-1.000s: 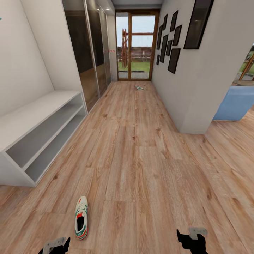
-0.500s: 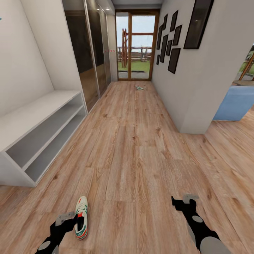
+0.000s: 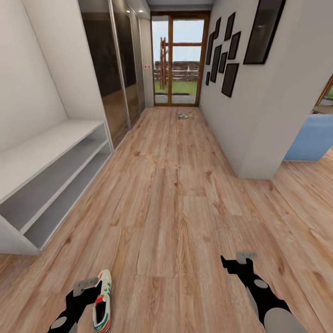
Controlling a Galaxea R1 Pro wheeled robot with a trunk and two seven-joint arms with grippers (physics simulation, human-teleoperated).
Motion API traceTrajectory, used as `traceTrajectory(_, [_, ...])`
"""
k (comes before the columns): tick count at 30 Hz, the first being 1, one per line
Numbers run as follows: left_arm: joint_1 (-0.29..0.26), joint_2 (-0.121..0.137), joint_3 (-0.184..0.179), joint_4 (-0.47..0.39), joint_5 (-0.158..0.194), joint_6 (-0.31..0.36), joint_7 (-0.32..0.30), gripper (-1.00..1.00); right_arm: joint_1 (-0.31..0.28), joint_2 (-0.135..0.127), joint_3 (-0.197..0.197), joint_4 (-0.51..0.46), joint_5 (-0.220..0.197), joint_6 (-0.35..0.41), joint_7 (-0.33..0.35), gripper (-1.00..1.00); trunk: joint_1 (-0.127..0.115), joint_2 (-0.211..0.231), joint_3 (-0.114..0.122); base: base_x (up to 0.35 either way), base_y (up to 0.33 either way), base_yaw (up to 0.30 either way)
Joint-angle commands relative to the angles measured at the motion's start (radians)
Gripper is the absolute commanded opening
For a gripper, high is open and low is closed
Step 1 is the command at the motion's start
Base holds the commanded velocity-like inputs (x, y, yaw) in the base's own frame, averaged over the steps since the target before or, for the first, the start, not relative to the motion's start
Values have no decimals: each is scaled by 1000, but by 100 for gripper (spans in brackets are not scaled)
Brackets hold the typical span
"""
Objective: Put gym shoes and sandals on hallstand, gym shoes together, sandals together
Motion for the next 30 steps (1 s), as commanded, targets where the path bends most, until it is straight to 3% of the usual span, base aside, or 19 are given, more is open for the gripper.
traceTrajectory(1, [-1, -4, 6, 2, 1, -2, -7, 100, -1, 0, -8, -1, 7, -5, 9, 100, 0, 0, -1, 218, 0, 0])
traceTrajectory(14, [3, -6, 9, 2, 0, -10, -6, 100, -1, -1, -11, -8, 6, -2, 9, 100, 0, 0, -1, 42, 0, 0])
traceTrajectory(22, [2, -6, 5, -4, -3, -8, -7, 100, -1, -1, -14, -17, 5, 1, 9, 100, 31, -56, -29, 1, 0, 0])
traceTrajectory(30, [-11, 1, -14, -10, -53, 4, -5, 100, -1, -1, -14, -18, 6, 1, 9, 100, 62, -112, -65, 0, 0, 0])
